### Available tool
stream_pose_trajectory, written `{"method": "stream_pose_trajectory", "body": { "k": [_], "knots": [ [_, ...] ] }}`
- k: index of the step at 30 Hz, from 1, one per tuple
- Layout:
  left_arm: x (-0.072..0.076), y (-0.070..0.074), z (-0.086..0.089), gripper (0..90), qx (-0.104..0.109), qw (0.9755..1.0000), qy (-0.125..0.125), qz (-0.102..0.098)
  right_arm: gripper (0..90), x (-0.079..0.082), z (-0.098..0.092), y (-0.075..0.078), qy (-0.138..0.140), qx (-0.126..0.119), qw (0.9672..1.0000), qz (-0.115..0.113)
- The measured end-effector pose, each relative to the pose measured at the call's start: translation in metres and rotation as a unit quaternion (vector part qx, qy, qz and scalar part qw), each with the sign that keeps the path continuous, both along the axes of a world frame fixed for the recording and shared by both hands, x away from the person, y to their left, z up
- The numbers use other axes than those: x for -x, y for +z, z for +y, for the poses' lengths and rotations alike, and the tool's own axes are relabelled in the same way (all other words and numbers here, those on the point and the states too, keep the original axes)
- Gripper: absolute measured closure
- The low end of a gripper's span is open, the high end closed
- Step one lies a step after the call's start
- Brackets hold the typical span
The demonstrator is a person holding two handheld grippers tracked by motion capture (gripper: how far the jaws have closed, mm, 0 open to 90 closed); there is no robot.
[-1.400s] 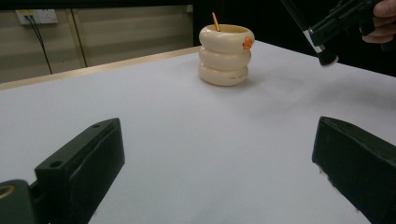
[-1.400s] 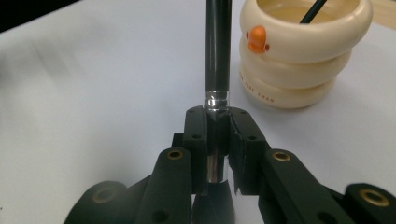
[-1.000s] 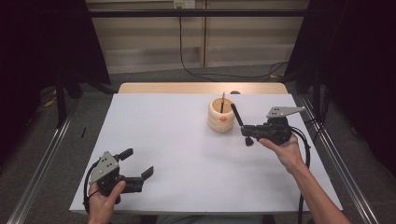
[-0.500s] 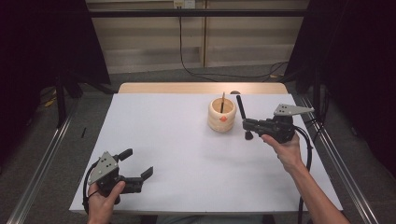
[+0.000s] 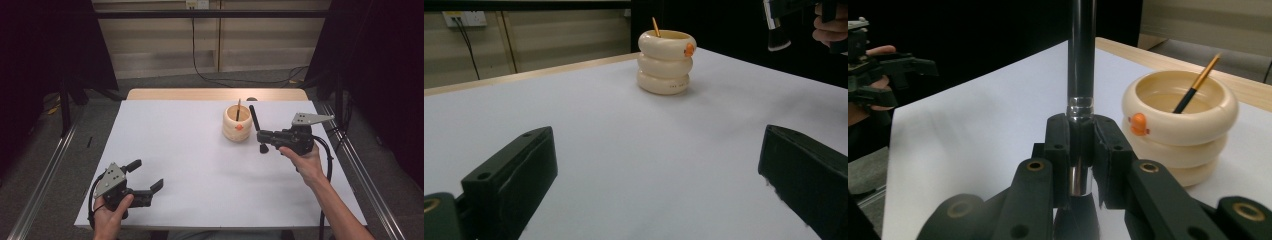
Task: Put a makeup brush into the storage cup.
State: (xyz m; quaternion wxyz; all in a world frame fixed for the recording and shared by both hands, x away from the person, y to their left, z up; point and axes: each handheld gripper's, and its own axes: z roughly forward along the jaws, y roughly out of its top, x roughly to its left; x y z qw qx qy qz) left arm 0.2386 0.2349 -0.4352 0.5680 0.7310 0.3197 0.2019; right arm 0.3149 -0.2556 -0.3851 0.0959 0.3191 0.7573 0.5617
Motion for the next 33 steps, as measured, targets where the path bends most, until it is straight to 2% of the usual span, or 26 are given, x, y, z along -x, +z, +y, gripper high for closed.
{"method": "stream_pose_trajectory", "body": {
  "k": [2, 12, 17, 24, 29, 33],
  "knots": [
    [0.0, 0.0, 0.0, 2.4, 0.0, 1.0, 0.0, 0.0, 78.3, 0.002, 0.003, 0.001, 0.009, -0.005, 0.9999, -0.001],
    [0.0, 0.0, 0.001, 2.4, 0.001, 1.0, 0.004, 0.003, 78.3, 0.01, 0.019, 0.007, 0.041, 0.001, 0.9991, -0.009],
    [-0.001, 0.0, 0.001, 2.2, 0.011, 0.9999, 0.0, 0.005, 78.3, 0.011, 0.028, 0.009, 0.057, 0.004, 0.9983, -0.01],
    [-0.001, 0.0, 0.003, 2.2, 0.012, 0.9999, 0.001, 0.003, 78.3, 0.014, 0.041, 0.012, 0.078, 0.01, 0.9968, -0.012],
    [-0.001, 0.0, 0.001, 2.1, 0.009, 0.9999, 0.002, 0.004, 78.3, 0.014, 0.049, 0.012, 0.091, 0.022, 0.9956, -0.009],
    [-0.002, -0.002, 0.0, 2.2, 0.002, 0.9999, 0.007, 0.007, 78.3, 0.011, 0.052, 0.014, 0.09, 0.043, 0.995, -0.009]
  ]
}}
